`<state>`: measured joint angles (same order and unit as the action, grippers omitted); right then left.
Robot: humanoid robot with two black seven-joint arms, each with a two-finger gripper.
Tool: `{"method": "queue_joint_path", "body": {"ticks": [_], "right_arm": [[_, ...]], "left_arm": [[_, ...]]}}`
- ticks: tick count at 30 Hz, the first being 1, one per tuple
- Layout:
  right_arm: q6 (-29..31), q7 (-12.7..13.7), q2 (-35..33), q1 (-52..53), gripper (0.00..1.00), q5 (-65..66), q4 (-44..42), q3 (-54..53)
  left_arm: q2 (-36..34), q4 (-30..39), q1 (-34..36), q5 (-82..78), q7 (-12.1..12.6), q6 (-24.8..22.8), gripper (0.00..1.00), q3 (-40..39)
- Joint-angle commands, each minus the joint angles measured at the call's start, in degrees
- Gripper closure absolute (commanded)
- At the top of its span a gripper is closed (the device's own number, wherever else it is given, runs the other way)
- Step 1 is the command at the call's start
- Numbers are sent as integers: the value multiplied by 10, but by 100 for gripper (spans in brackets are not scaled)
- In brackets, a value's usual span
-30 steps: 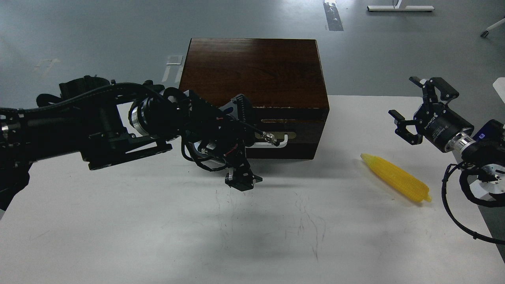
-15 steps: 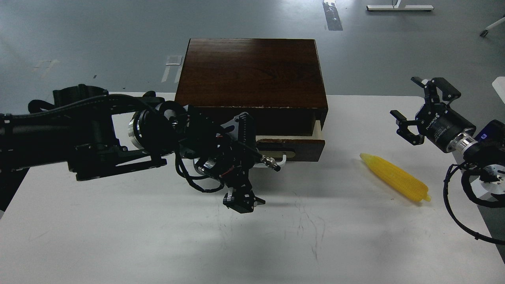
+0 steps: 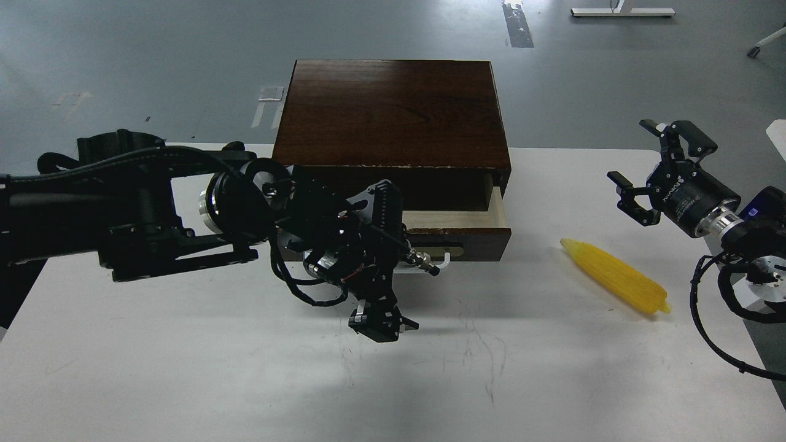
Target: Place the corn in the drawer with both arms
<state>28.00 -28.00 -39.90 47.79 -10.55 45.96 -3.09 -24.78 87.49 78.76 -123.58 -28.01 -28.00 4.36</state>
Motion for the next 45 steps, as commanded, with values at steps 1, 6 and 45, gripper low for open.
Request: {"method": "queue_joint_path", "body": {"ticks": [1, 6, 45], "right_arm": [[0, 0, 0, 0, 0, 0, 0, 0], [0, 0, 0, 0, 0, -1, 1, 0], [0, 0, -137, 61, 0, 376, 52, 5]], "left_arm": [[-1, 0, 11, 1, 0, 0, 2, -2], [-13, 3, 15, 10, 0, 0, 2, -18], [-175, -220, -384, 1165, 0, 18, 2, -320]]}}
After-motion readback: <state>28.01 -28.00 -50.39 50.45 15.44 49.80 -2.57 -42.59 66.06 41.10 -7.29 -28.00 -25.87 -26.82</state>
